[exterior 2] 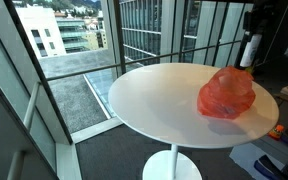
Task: Pick up the forward white container from the table and put it in the orange plastic
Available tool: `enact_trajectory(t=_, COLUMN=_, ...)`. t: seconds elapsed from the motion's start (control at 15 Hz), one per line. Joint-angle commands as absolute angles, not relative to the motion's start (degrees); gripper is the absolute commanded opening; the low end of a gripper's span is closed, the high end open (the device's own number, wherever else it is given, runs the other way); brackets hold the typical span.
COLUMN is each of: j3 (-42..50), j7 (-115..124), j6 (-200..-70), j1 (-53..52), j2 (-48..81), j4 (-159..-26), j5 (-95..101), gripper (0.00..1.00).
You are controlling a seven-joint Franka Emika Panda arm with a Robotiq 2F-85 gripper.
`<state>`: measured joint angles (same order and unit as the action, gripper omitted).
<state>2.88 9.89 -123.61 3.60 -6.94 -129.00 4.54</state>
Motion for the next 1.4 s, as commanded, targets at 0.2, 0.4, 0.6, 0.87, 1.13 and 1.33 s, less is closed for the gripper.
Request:
enact_trajectory(t=0.2, j3=1.1, j7=11.0, j6=-126.3, j1=2.3, j2=-3.7, j4=-128.8, j5=4.9, gripper=0.27)
enact_trajectory(t=0.4, j3=0.7, j7=11.1, j6=-128.4, j1=1.7, j2=-2.1, j4=-129.3, j5=5.3, gripper=0.27)
enact_trajectory(t=0.6, j3=0.6, j7=9.8, j6=-131.6, j1=1.0, j2=-0.4, j4=-129.9, j5=4.6, gripper=0.27)
enact_trajectory(t=0.87, j3=0.9, j7=10.8, j6=-134.6, j1=0.8, j2=2.2, j4=-130.4, j5=5.2, gripper=0.27)
enact_trajectory(t=1.13, j3=1.6, j7=11.2, j6=-137.1, j1=1.0, j2=4.3, j4=-130.9, j5=5.7, gripper=0.27)
enact_trajectory(t=1.33, j3=2.3, j7=11.9, j6=-139.3, j1=1.1, j2=5.9, j4=-131.3, j5=6.1, gripper=0.27)
